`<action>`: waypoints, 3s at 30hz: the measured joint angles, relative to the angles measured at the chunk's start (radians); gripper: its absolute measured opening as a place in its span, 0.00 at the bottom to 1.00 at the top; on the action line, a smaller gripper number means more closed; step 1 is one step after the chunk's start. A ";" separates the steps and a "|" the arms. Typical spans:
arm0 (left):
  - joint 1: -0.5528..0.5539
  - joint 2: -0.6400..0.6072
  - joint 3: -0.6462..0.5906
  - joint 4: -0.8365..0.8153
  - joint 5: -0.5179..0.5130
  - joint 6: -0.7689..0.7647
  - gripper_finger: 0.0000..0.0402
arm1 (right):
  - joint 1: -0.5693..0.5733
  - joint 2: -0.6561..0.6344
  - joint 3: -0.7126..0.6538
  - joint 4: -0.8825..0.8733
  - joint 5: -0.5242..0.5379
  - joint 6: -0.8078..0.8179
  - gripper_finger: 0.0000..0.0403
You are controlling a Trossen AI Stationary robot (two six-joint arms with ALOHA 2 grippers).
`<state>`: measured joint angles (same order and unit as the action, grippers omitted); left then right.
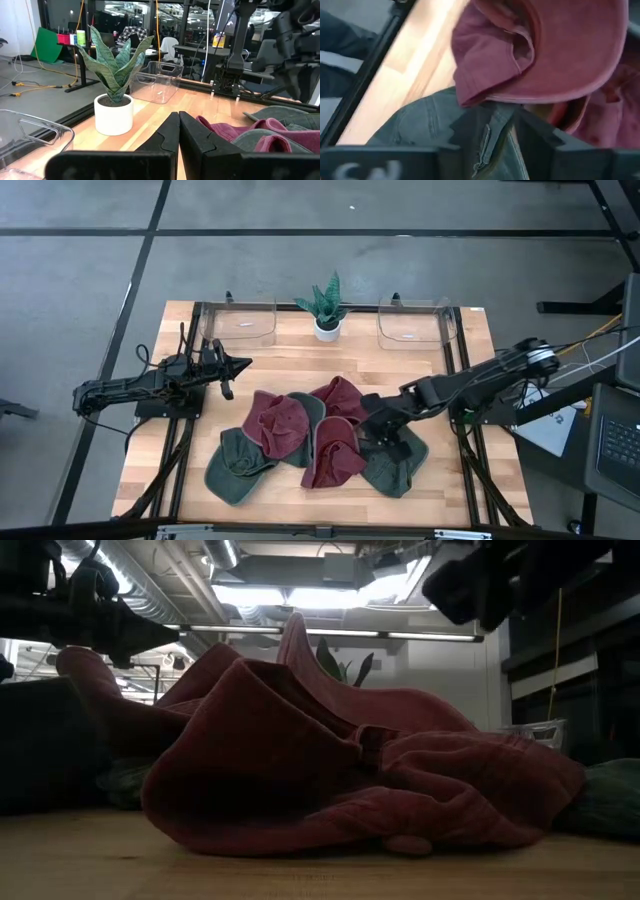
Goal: Pick & Place hat
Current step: Put the middle bottom red cap into the right transparent bin
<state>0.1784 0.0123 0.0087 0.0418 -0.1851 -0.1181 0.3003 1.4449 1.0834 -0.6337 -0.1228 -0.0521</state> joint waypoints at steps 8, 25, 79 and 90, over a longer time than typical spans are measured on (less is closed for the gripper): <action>0.000 0.000 0.000 0.000 0.000 0.000 0.01 | -0.046 0.063 0.046 0.009 0.182 0.053 0.65; 0.000 0.000 0.000 0.000 0.000 0.000 0.01 | -0.163 0.233 0.050 0.118 0.135 0.293 0.65; 0.000 0.000 0.000 0.000 0.000 0.000 0.01 | -0.333 -0.116 0.183 0.173 -0.035 0.059 0.04; 0.000 0.000 0.000 0.000 0.000 0.000 0.01 | -0.358 -0.093 0.157 0.302 0.142 -0.088 0.04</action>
<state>0.1787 0.0124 0.0090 0.0418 -0.1849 -0.1181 -0.0580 1.3518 1.2408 -0.3316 0.0192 -0.1401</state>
